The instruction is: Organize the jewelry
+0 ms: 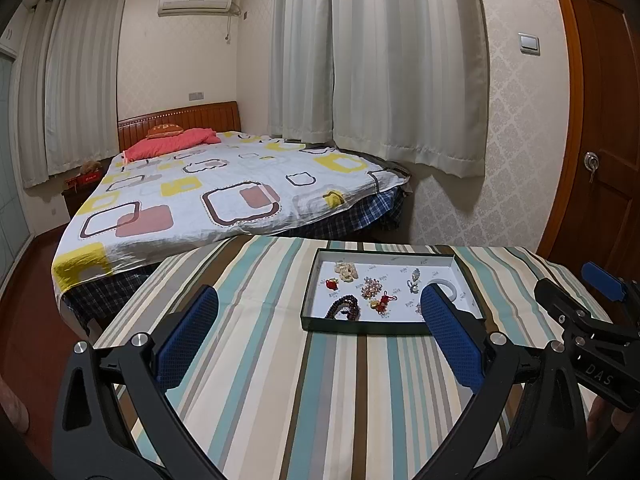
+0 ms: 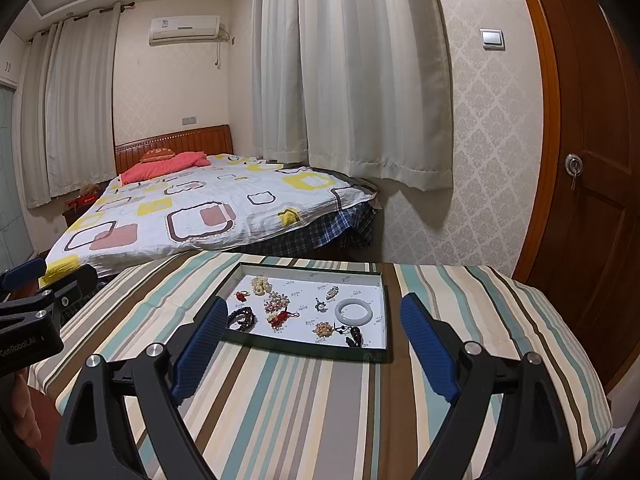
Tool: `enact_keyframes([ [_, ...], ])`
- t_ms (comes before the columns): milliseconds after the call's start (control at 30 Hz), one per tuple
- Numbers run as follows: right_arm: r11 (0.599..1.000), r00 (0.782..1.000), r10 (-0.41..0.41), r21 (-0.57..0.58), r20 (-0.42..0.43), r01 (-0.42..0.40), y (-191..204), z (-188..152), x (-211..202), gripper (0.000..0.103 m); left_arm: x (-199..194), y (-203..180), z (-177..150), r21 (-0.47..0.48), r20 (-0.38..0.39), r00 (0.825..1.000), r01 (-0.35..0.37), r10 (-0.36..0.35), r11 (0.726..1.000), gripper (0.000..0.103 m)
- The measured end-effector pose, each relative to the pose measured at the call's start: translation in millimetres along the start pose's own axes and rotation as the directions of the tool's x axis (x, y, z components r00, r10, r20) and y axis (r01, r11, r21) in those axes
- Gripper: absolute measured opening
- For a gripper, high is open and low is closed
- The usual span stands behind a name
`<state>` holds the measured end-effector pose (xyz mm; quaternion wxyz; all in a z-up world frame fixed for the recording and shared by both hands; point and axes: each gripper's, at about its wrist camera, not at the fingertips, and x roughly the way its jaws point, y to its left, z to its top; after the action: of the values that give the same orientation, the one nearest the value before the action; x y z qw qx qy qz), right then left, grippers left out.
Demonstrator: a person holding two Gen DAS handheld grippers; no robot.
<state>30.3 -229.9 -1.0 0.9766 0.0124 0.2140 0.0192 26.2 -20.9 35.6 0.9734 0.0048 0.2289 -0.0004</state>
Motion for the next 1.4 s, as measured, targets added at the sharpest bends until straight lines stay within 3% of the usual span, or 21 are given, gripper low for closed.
enact_keyframes([
  [600, 1.000, 1.000, 0.000, -0.003, 0.000, 0.000, 0.5, 0.3, -0.6, 0.085, 4.1, -4.6, 3.3, -0.009, -0.013, 1.000, 0.007, -0.007, 1.000, 0.099],
  [1200, 1.000, 1.000, 0.000, -0.003, -0.001, 0.000, 1.8, 0.1, -0.7, 0.085, 7.3, -7.8, 0.3, 0.008, 0.011, 1.000, 0.022, -0.022, 1.000, 0.099],
  [1400, 1.000, 1.000, 0.000, -0.003, -0.001, 0.000, 2.0, 0.1, -0.6, 0.085, 5.7, -9.1, -0.8, 0.010, 0.045, 0.999, -0.004, 0.004, 1.000, 0.099],
])
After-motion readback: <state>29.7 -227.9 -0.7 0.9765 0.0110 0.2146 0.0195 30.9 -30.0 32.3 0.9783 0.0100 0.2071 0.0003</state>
